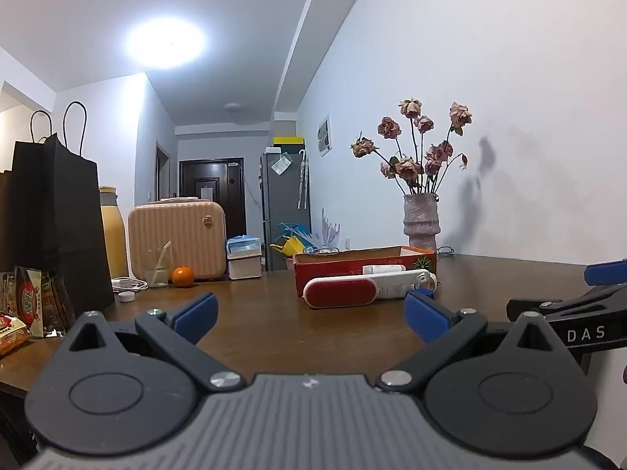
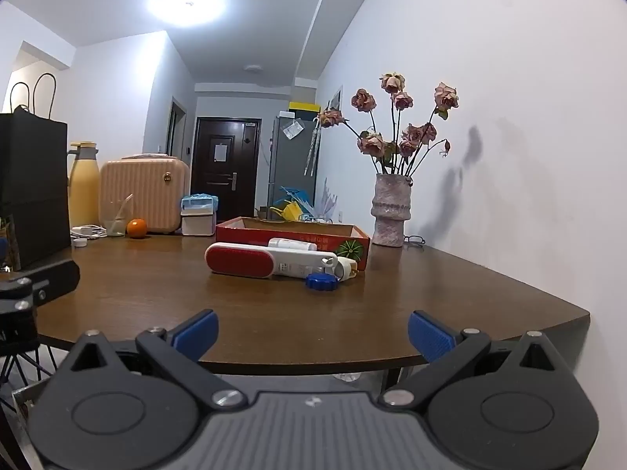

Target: Organize rigid objects

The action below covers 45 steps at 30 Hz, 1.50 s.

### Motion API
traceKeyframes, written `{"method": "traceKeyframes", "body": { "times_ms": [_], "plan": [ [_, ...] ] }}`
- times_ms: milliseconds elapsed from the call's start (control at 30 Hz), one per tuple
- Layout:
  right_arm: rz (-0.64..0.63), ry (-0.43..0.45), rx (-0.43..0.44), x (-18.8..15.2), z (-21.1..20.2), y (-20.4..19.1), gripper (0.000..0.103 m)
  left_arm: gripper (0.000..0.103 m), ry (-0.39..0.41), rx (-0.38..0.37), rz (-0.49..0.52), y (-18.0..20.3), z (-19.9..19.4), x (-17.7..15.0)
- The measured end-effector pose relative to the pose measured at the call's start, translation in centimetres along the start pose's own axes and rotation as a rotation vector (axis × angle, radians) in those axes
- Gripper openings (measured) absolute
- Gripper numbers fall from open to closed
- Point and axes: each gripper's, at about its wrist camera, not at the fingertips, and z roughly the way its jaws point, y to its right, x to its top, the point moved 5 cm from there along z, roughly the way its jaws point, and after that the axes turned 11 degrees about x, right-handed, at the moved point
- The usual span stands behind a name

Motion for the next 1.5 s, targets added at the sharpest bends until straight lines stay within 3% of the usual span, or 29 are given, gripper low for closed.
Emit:
{"method": "traceKeyframes", "body": {
  "times_ms": [567,633,1500],
  "plan": [
    [0.020,0.011,-0.008,0.3,-0.1,-1.6,0.103,0.103,-0.022,0.008,-0.018,0.0,0.5,0.0],
    [0.044,0.010,0.004,0.0,-0.1,0.6,0.103,0.103,-0.020,0.004,-0.015,0.0,0.5,0.0],
    [0.109,0.005,0.050,-0.4,0.2,1.5,0.103,0.103,-0.006,0.002,-0.005,0.0,0.2,0.0]
  ]
}}
